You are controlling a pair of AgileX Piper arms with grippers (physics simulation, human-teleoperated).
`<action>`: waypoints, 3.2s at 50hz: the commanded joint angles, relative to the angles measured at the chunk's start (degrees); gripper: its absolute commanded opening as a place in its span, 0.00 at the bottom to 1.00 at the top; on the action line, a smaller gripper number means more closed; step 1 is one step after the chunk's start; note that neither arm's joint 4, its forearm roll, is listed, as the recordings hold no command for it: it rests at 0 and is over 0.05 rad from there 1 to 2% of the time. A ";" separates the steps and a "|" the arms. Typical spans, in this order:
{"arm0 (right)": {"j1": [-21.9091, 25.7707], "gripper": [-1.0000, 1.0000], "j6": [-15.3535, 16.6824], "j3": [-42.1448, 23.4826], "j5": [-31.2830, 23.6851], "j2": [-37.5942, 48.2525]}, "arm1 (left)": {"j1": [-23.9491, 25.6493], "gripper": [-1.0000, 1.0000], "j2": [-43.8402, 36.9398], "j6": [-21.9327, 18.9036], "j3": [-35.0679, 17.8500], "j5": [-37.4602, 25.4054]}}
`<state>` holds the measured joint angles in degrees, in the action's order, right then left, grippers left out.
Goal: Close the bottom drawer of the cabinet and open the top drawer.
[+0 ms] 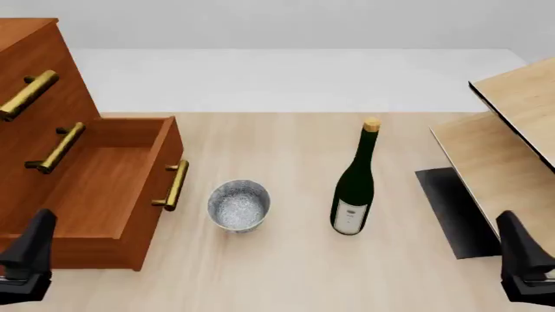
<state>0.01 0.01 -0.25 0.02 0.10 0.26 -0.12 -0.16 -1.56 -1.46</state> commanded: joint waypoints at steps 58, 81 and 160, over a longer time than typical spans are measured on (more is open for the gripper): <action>-0.56 1.00 0.30 0.15 0.33 0.12 | 18.91 1.00 -27.97 11.37 -27.21 -0.70; -0.29 1.00 0.13 0.09 0.31 0.22 | 27.41 1.00 -39.00 24.08 -26.57 1.29; -0.09 1.00 -0.14 0.00 0.10 0.03 | 21.51 1.00 -73.40 33.35 -10.71 20.12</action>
<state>-0.08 -0.11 -0.27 0.12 0.15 23.08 -70.77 32.43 -14.35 16.15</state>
